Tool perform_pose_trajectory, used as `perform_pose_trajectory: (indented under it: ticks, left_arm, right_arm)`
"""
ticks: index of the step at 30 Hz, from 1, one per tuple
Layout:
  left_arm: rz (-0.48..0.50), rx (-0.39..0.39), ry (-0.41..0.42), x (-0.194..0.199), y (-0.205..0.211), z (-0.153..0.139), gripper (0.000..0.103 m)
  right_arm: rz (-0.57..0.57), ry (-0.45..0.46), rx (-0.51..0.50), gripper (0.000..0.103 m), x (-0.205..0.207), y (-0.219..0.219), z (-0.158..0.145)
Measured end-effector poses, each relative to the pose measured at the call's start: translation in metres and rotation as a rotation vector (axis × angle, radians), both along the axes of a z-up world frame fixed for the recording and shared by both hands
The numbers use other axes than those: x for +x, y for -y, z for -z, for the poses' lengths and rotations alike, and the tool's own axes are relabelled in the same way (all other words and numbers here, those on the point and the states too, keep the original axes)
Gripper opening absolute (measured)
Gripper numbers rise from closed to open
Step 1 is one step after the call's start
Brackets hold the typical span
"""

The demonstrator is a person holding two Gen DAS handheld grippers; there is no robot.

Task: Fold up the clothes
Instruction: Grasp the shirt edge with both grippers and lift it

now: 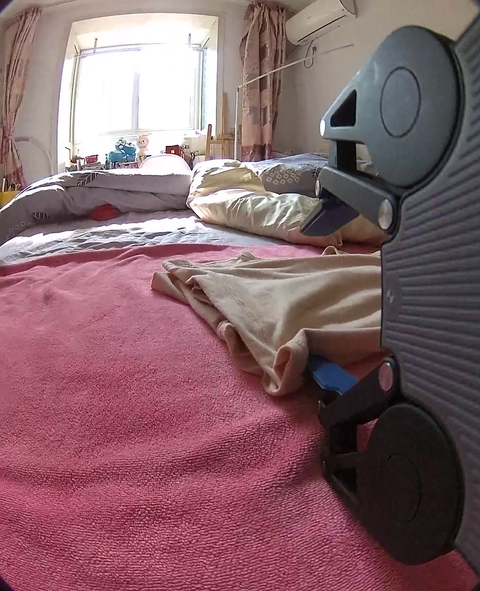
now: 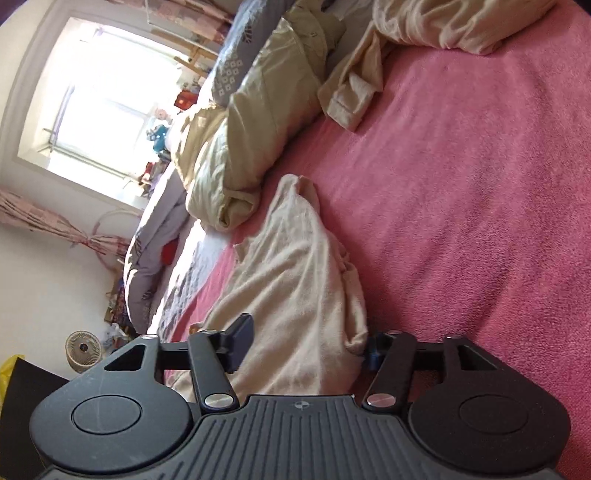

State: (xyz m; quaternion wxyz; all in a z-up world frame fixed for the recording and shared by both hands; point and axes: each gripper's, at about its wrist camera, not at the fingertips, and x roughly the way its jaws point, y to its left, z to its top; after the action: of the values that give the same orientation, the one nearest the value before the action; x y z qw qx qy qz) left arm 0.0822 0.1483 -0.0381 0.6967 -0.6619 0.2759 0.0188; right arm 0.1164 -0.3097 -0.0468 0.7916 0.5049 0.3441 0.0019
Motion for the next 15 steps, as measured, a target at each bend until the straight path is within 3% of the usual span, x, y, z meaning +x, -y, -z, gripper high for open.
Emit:
perform_pose_trajectory:
  ticks: [2, 5, 7, 9, 10, 15]
  left_arm:
    - [0.015, 0.0, -0.006, 0.003, -0.001, 0.003, 0.065]
    - [0.026, 0.031, -0.016, 0.012, 0.002, 0.003, 0.064]
    - [0.039, 0.077, -0.018, 0.021, 0.007, -0.001, 0.06]
    - [0.049, 0.093, -0.01, 0.023, 0.009, -0.003, 0.039]
    - [0.054, 0.094, -0.005, 0.024, 0.009, -0.003, 0.001]
    - [0.069, 0.06, -0.04, 0.02, 0.002, 0.017, 0.0]
  right_arm:
    - [0.018, -0.012, 0.059, 0.025, -0.004, 0.01, 0.011]
    - [0.033, -0.007, 0.119, 0.019, -0.006, 0.017, 0.022]
    - [0.022, -0.006, 0.094, 0.019, -0.004, 0.013, 0.02]
    - [-0.008, -0.003, 0.067, 0.021, -0.002, 0.009, 0.015]
    - [-0.022, -0.004, 0.065, 0.021, -0.001, 0.008, 0.015]
    - [-0.077, 0.028, 0.077, 0.027, -0.004, 0.012, 0.016]
